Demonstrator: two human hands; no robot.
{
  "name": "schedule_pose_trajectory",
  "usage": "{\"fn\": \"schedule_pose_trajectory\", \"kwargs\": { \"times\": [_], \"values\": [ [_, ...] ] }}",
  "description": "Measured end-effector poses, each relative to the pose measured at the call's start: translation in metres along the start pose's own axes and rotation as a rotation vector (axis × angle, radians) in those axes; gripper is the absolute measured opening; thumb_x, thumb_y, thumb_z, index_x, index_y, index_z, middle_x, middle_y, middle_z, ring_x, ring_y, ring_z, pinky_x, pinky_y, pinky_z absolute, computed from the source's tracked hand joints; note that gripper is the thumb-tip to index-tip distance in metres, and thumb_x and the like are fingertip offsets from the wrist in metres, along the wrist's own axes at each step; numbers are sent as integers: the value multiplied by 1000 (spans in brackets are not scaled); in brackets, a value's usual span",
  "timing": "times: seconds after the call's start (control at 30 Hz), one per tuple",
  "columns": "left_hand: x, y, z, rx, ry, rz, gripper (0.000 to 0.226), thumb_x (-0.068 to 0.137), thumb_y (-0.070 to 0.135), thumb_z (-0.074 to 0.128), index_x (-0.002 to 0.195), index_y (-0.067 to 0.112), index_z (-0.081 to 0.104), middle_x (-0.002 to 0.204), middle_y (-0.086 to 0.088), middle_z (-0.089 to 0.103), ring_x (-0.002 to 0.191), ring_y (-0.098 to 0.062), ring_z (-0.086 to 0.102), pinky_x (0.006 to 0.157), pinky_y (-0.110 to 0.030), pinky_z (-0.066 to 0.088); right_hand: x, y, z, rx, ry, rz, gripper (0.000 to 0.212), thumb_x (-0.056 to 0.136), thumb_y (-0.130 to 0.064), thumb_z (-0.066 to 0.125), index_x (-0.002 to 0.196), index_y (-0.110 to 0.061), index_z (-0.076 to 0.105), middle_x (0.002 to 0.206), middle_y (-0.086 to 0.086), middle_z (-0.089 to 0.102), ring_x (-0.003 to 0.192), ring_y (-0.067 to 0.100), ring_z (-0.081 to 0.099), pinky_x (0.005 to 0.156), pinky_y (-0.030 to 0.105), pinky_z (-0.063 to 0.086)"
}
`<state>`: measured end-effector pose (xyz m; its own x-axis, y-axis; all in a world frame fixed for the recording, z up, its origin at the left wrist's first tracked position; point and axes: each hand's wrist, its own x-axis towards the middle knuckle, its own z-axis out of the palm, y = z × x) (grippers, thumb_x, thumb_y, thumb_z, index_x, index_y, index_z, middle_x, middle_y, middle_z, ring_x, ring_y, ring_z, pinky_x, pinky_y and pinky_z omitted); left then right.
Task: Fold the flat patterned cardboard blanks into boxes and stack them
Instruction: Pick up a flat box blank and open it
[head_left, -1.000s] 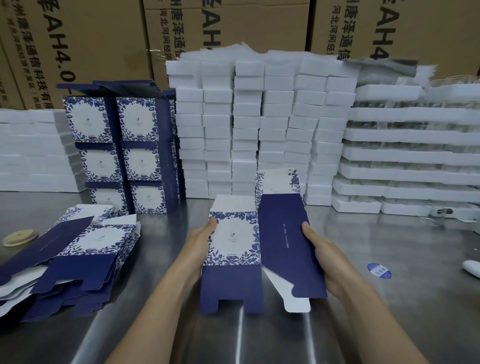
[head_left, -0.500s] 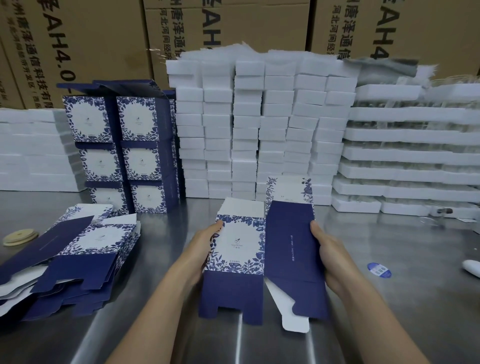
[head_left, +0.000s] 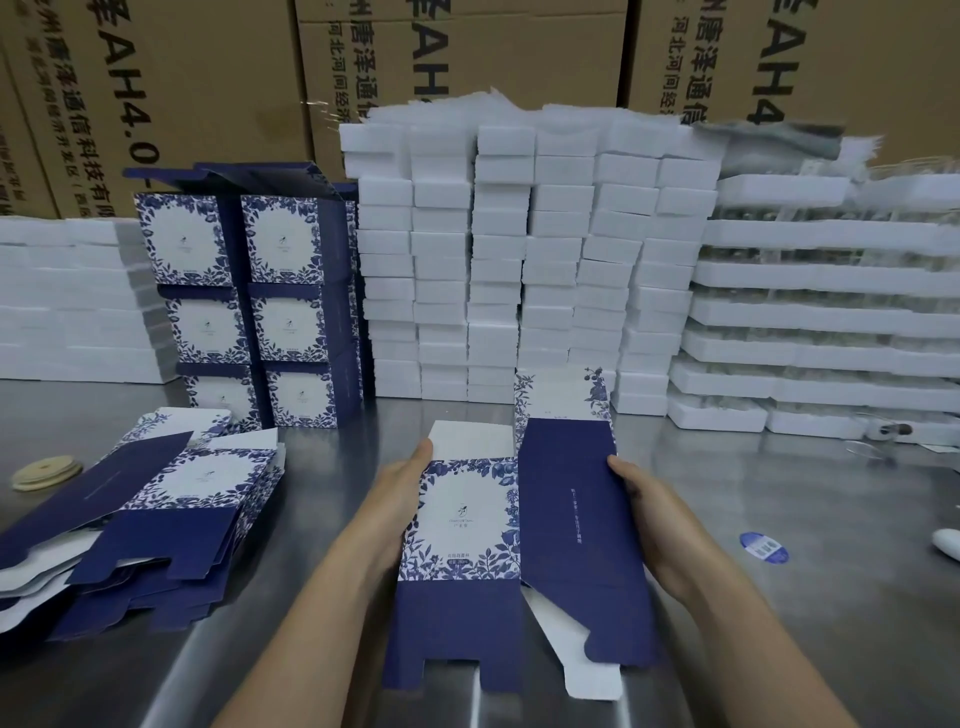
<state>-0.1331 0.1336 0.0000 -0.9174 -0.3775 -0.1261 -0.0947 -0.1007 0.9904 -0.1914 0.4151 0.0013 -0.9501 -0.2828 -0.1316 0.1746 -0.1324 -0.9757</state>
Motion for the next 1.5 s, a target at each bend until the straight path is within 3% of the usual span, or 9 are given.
{"fn": "schedule_pose_trajectory", "kwargs": {
  "times": [0.23, 0.47, 0.73, 0.83, 1.0, 1.13, 1.3, 1.4, 1.5],
  "values": [
    [-1, 0, 3, -16, -41, 18, 52, 106, 56, 53, 120, 12, 77, 107, -11, 81, 97, -31, 80, 98, -50, 60, -4, -2, 4, 14, 64, -66, 43, 107, -47, 57, 106, -14, 83, 108, 10, 82, 95, 26, 80, 67, 31, 63],
    [-14, 1, 7, -194, -324, -157, 44, 91, 52, 73, 116, 17, 82, 124, -15, 77, 111, -32, 76, 82, -40, 64, -7, -4, 4, 33, 125, -121, 45, 104, -55, 57, 108, -17, 82, 104, 5, 83, 91, 24, 81, 67, 32, 62],
    [-10, 2, 11, -349, -241, -100, 47, 100, 33, 66, 141, 9, 65, 128, -19, 74, 126, -40, 67, 103, -51, 56, -6, 0, 12, -60, 126, -294, 40, 97, -37, 75, 133, -46, 60, 120, -14, 76, 100, -2, 74, 78, 21, 56],
    [-10, 7, 8, -390, -309, -56, 51, 93, 41, 72, 138, 16, 70, 133, -16, 72, 128, -39, 66, 113, -53, 46, -4, 9, 19, -216, 93, -331, 62, 89, -49, 82, 143, -52, 53, 147, -22, 54, 126, -8, 57, 108, 29, 51],
    [-3, 5, 8, -576, -304, 113, 67, 81, 6, 78, 144, 24, 62, 133, -9, 73, 104, -21, 76, 81, -28, 62, -7, 12, 26, -393, 14, -418, 109, 60, -87, 79, 155, -62, 32, 165, -36, 3, 138, -30, 20, 123, 30, 27],
    [3, -1, 8, -590, -225, 148, 56, 91, -1, 70, 140, 26, 64, 128, -13, 75, 104, -24, 77, 77, -31, 64, -4, 18, 25, -572, -100, -368, 131, 53, -86, 85, 158, -67, 9, 166, -31, -5, 155, -13, -1, 126, 33, 18],
    [-1, -1, 16, -526, -170, 189, 52, 96, 2, 69, 143, 24, 62, 122, -13, 77, 96, -19, 78, 69, -28, 61, -4, 18, 22, -705, 68, -477, 80, 88, -50, 79, 157, -49, 40, 151, -17, 55, 143, 5, 49, 117, 38, 43],
    [-12, 3, 25, -299, -310, 276, 64, 91, 24, 79, 148, 39, 56, 139, 12, 70, 120, -10, 70, 85, -27, 56, -4, 14, 26, -670, 173, -489, 33, 105, -36, 63, 137, -43, 66, 122, -12, 77, 117, 3, 70, 100, 36, 57],
    [-24, -1, 36, -57, -444, 401, 90, 87, 34, 87, 158, 54, 34, 146, 33, 57, 135, -1, 58, 95, -17, 54, -7, 12, 30, -644, 277, -514, 31, 108, -29, 57, 133, -42, 70, 108, -12, 80, 104, 3, 74, 88, 31, 59]
  ]
}}
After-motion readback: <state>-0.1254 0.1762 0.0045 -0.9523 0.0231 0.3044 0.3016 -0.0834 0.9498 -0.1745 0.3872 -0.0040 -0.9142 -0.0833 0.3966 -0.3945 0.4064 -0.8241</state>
